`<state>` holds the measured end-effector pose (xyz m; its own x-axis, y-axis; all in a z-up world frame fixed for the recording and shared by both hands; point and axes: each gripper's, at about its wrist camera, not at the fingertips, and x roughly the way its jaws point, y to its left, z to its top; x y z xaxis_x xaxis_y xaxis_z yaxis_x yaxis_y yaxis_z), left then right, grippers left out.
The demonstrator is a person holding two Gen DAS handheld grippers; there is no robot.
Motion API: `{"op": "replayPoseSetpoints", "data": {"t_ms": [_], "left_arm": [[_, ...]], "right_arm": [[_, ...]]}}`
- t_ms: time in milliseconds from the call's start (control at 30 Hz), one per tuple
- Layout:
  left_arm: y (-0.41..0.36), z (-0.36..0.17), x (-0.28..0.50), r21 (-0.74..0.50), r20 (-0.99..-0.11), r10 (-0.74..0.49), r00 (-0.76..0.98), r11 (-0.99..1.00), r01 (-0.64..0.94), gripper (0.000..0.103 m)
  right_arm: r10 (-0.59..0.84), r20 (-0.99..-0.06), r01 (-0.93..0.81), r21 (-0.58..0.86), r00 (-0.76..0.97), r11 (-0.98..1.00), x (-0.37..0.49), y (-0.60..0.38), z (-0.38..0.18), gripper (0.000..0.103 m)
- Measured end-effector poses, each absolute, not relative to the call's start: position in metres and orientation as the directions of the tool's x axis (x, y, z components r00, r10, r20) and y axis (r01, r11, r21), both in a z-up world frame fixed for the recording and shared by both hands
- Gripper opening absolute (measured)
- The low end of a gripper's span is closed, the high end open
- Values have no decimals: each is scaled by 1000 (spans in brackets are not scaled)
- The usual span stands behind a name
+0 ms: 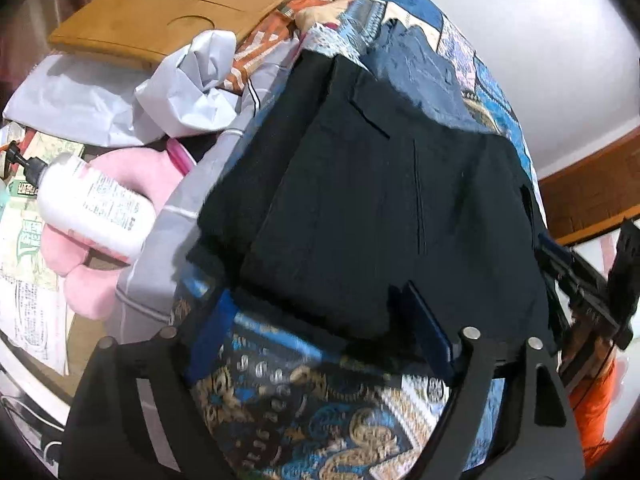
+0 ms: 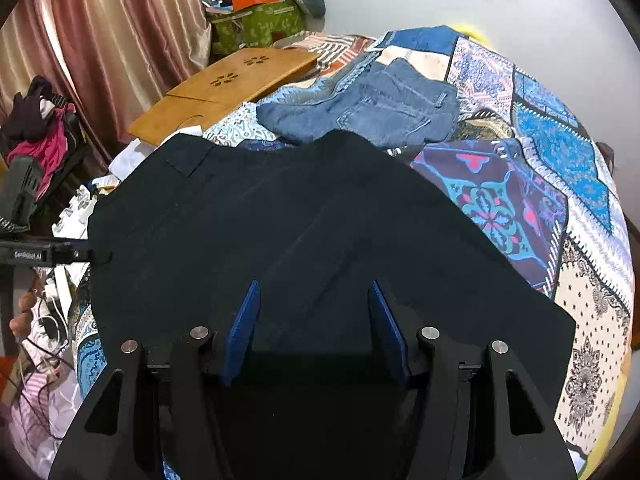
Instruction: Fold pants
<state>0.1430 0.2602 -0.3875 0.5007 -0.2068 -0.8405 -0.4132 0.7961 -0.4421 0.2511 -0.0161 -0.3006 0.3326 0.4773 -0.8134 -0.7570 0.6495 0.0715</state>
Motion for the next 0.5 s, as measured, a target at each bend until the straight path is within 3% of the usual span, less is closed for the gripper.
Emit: {"op": "replayPoseSetpoints", "data": {"t_ms": [67, 133, 200, 267, 500], "left_arm": [[264, -389, 150, -416, -847, -170, 503, 802, -429, 81], [267, -390, 157, -381, -857, -131, 498, 812, -442, 69], [267, -387, 160, -337, -862, -75, 501, 824, -456, 42], [264, -379, 161, -293, -860, -32, 509, 847, -442, 30], [242, -333, 158, -157, -817, 90, 570, 916, -369, 22]], "right_arm": [[476, -815, -760, 68, 331, 646, 250, -15, -301, 53], [476, -814, -762, 66, 332, 644, 250, -15, -302, 54], [481, -812, -762, 69, 332, 643, 250, -15, -302, 54], [486, -809, -760, 77, 330, 645, 251, -16, -302, 54], [505, -791, -740, 102, 346, 665, 250, -27, -292, 53]]}}
